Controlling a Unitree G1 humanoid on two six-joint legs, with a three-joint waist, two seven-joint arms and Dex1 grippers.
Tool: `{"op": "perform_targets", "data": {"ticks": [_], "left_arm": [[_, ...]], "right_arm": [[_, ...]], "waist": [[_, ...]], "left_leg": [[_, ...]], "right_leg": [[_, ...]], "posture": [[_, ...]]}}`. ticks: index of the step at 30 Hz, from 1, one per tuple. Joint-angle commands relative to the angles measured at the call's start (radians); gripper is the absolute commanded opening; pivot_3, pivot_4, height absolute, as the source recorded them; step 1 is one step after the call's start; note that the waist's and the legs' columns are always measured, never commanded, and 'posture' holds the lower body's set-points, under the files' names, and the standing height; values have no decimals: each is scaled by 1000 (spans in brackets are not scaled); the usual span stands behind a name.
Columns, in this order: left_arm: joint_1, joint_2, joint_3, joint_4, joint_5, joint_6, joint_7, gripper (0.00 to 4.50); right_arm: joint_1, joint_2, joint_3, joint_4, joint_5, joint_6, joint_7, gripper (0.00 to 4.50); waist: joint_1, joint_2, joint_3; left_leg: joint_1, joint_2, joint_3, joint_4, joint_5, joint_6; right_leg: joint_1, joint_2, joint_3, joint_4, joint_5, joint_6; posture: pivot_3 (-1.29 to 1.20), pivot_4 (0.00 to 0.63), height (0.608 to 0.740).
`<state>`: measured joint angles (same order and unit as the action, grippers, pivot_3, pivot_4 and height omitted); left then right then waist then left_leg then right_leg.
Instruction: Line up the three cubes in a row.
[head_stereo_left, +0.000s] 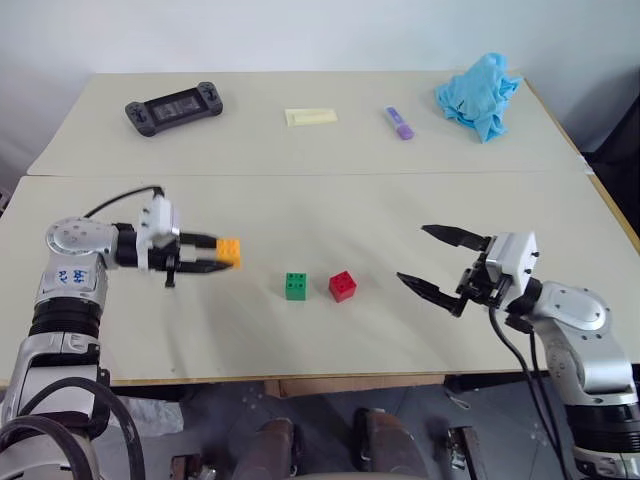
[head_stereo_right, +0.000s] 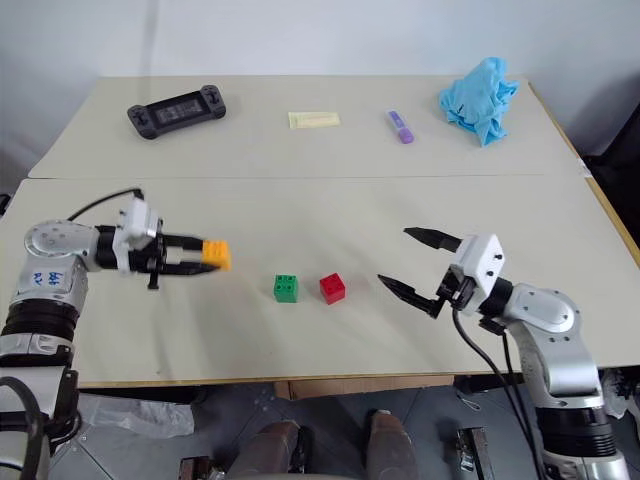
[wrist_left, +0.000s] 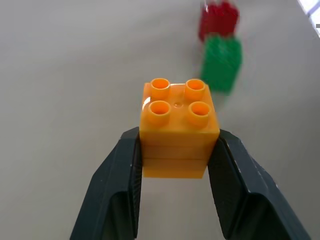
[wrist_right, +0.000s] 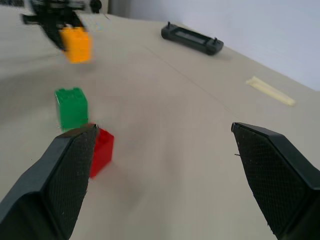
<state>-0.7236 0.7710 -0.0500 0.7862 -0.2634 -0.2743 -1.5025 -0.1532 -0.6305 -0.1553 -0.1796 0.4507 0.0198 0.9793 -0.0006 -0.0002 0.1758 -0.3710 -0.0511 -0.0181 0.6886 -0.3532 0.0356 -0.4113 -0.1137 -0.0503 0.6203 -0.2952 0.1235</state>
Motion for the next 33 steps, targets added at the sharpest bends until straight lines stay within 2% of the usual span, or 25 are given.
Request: {"op": "perform_targets", "data": {"ticks": [1,9,18,21,25,27,33], "left_arm": [[-39,-3,-53,93,5,-95,-112,1474],[-65,-39,-151,158,-37,-205,-112,1474],[-59,-42,-218,136,-104,-177,-112,1474],[-32,-32,-210,102,-122,-147,-112,2487],[-19,-26,-115,81,-135,-100,-100,3728],[-2,17,-82,48,-126,-55,-78,4346],[130,136,55,-154,-184,126,-21,4451]], "right_arm": [[21,2,-23,-20,2,-36,-1,4500],[83,2,-28,-67,1,-28,-19,4500],[34,-18,-12,-14,-1,-36,22,4500],[24,-8,5,-1,-5,-40,37,4500],[15,-21,9,2,21,-35,83,4500],[-14,-35,-17,-1,63,-12,100,4500],[-45,-159,-12,14,82,28,237,4500]], "waist": [[1,0,0],[6,0,0],[4,0,0],[3,0,0],[1,0,0],[0,0,0],[-3,0,1]], "left_leg": [[0,0,0,0,0,0],[-1,-1,0,1,0,2],[0,-1,0,3,0,2],[-1,-1,0,3,0,2],[-1,-1,0,3,0,2],[-1,-1,0,3,0,2],[-1,1,0,2,-1,2]], "right_leg": [[0,0,0,0,0,0],[0,0,0,1,0,0],[0,0,0,2,0,0],[0,0,0,2,0,0],[0,0,0,2,0,0],[0,0,0,2,0,0],[0,-1,1,1,0,0]], "posture": [[0,150,740],[0,150,740],[0,150,740],[0,150,740],[0,150,740],[0,150,740],[0,150,740]]}}
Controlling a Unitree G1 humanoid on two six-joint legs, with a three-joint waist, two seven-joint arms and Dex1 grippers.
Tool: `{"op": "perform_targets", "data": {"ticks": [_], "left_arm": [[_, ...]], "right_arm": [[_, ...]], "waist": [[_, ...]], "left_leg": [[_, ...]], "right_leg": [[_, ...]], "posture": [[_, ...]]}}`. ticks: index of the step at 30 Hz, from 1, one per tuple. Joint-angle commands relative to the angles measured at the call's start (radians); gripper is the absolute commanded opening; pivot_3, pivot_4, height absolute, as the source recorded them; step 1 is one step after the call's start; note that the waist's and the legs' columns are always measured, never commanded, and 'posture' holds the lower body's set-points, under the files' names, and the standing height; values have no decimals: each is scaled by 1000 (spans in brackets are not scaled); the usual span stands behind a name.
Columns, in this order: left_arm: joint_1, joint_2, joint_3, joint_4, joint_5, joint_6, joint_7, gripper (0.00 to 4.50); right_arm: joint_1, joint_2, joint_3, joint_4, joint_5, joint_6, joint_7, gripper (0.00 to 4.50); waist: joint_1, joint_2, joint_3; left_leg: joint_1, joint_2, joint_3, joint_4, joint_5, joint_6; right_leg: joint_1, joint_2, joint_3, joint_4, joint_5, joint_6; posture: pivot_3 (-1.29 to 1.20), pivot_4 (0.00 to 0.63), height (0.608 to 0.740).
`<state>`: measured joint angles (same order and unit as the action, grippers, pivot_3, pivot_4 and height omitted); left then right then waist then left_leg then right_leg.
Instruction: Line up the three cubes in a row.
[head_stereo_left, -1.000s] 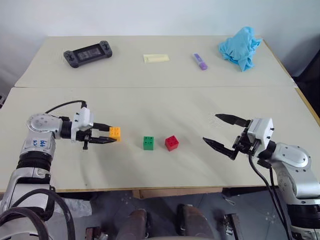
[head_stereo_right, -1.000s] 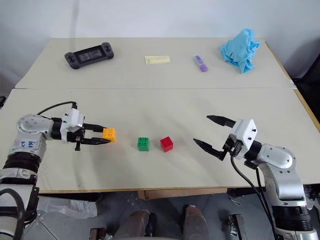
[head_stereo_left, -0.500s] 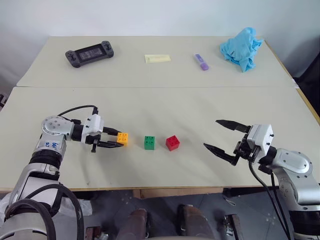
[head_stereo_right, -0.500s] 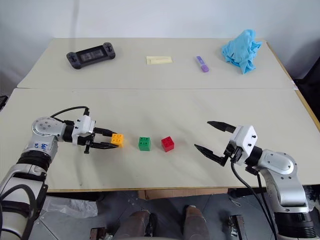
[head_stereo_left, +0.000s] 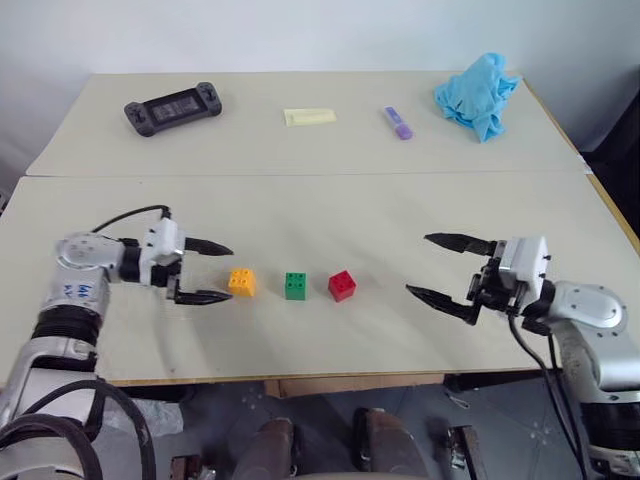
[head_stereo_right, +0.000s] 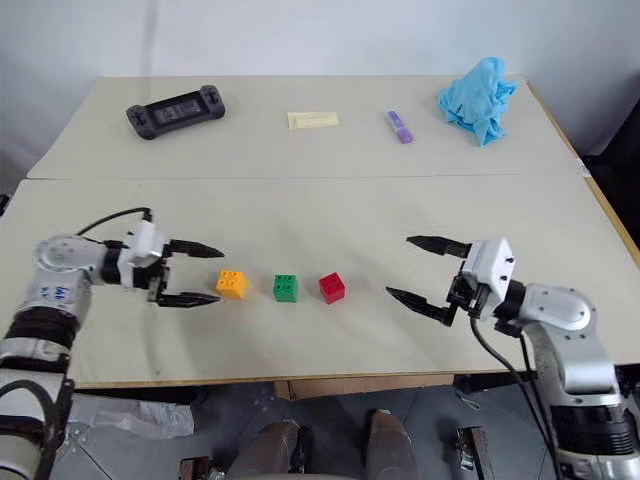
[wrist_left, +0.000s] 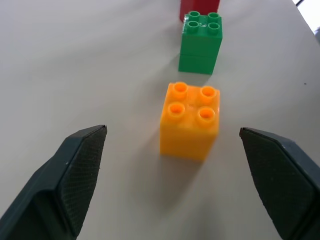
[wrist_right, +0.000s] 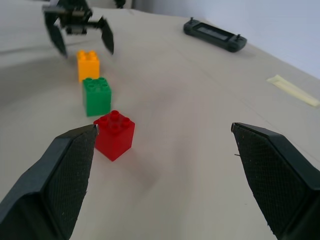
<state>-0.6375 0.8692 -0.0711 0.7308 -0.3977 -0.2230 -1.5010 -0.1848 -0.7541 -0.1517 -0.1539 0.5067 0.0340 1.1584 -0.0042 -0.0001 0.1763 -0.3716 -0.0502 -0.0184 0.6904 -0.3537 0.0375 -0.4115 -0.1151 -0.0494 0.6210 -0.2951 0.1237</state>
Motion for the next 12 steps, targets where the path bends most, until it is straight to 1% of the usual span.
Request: {"op": "perform_targets", "data": {"ticks": [1,4,6,8,12], "left_arm": [[65,51,117,-135,-71,110,10,4451],[100,64,190,-202,-82,154,64,4451],[111,66,206,-229,-67,158,63,4451],[124,66,225,-245,-36,96,73,4451],[146,45,220,-282,-24,110,78,4451]], "right_arm": [[-30,-54,-8,1,17,4,82,4500],[-75,-73,-2,24,25,36,107,4500],[-93,-74,6,25,27,46,123,4500],[-111,-83,35,17,27,52,170,4500],[-167,-50,90,54,-9,29,193,4500]], "waist": [[1,0,0],[5,0,0],[10,0,0],[11,0,0],[4,0,0]], "left_leg": [[0,0,0,0,0,0],[0,0,0,2,0,0],[0,0,-2,3,0,0],[0,0,-3,3,0,0],[0,0,-2,2,0,-1]], "right_leg": [[0,0,0,0,0,0],[1,-1,0,0,0,0],[3,-1,1,-1,0,0],[3,-1,2,-1,0,0],[2,-1,1,-1,0,0]], "posture": [[0,150,740],[0,150,740],[0,150,740],[0,150,740],[0,150,740]]}}
